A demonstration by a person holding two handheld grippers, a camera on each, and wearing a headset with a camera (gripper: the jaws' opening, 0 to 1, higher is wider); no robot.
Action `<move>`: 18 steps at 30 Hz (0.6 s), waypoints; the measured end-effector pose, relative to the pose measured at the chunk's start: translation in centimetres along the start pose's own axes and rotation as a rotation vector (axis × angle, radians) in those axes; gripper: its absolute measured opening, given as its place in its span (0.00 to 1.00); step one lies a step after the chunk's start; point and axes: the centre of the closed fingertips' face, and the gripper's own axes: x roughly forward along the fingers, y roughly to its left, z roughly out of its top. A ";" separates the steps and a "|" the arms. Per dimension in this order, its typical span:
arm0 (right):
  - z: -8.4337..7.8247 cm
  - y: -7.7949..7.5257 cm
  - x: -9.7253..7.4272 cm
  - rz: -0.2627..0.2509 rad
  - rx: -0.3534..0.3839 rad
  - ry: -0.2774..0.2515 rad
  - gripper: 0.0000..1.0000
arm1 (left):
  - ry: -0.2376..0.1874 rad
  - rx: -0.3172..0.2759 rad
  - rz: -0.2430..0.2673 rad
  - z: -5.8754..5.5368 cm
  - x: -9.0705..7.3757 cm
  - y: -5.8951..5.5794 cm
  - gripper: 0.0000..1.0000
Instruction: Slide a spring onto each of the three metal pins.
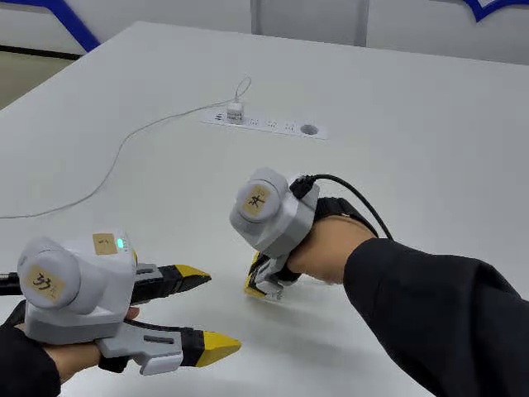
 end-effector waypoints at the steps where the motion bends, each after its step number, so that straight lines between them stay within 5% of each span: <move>1: 0.0 0.0 -0.2 -0.003 0.004 -0.006 0.12 | 0.001 0.001 0.000 0.0 0.0 0.0 0.59; 18: -1.0 -0.4 -3.8 -0.069 0.075 -0.099 0.12 | 0.015 0.008 -0.012 0.1 0.2 -0.7 0.59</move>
